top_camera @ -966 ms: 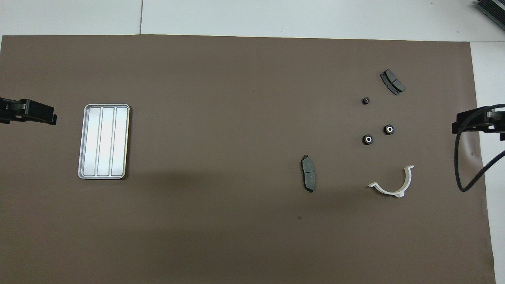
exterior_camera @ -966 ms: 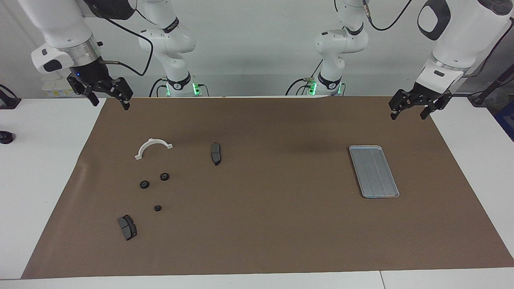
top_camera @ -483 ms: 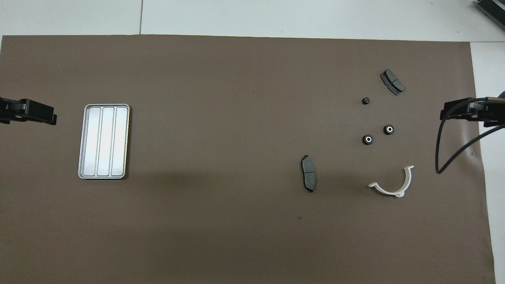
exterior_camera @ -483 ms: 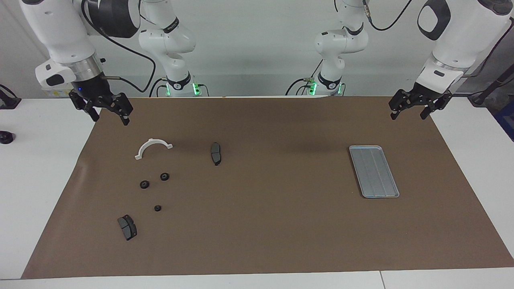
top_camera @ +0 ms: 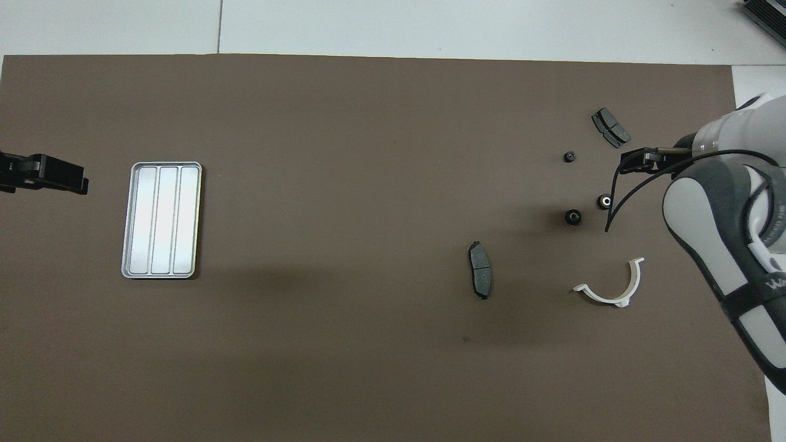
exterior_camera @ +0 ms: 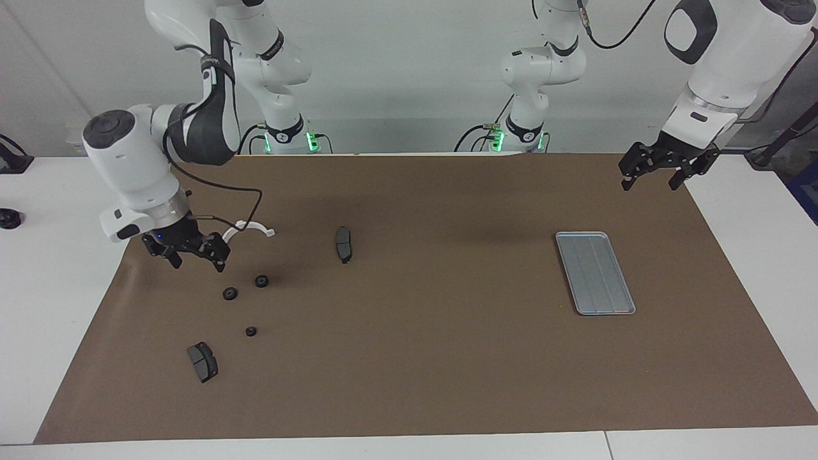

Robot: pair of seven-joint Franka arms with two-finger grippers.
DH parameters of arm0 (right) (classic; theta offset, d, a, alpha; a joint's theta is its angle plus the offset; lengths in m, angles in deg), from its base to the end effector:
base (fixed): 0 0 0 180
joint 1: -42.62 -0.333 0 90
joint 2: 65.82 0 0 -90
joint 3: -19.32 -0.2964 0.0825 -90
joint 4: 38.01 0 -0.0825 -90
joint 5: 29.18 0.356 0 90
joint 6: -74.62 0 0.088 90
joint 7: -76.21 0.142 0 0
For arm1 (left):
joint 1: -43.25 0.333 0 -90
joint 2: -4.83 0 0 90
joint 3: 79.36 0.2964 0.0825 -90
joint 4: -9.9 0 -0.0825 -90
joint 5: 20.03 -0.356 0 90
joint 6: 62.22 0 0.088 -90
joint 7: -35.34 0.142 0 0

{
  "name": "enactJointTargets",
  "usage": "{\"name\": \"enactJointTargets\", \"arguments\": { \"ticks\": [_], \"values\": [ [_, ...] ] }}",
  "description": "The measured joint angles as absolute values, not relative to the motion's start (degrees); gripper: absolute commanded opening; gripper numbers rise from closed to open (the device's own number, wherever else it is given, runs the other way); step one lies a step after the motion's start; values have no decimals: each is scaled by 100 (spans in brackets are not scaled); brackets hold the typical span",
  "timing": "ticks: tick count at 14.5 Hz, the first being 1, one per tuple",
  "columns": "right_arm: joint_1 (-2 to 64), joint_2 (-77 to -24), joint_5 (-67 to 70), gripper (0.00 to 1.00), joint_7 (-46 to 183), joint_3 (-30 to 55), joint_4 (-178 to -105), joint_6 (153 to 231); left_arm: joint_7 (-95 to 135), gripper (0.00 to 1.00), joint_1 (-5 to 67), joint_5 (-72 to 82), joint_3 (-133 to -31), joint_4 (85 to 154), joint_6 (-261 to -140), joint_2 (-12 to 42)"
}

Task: Pick bearing gear from pile to tray
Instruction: 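Grasp a black bearing with the right gripper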

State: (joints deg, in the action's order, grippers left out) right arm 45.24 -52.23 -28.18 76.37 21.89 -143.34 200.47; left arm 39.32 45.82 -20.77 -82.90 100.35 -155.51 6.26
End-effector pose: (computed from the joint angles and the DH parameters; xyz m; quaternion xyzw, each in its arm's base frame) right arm 0.6035 -0.0525 0.3716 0.9969 -0.0503 0.0606 0.0005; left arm 0.5398 -0.0070 0.5583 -0.9990 0.0435 -0.0122 0.0060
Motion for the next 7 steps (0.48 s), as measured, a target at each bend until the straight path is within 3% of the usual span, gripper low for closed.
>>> {"name": "enactJointTargets", "arguments": {
  "ticks": [5, 7],
  "values": [
    [4671, -4752, -2811, 100, 7208, 2182, -14773, 21048, 3932, 100, 4582, -2077, -8290, 10035, -15551, 626],
    [4622, -4750, -2811, 90, 7196, 2141, -15006, 21280, 3932, 100, 4582, -2077, -8290, 10035, -15551, 626]
  ]
}}
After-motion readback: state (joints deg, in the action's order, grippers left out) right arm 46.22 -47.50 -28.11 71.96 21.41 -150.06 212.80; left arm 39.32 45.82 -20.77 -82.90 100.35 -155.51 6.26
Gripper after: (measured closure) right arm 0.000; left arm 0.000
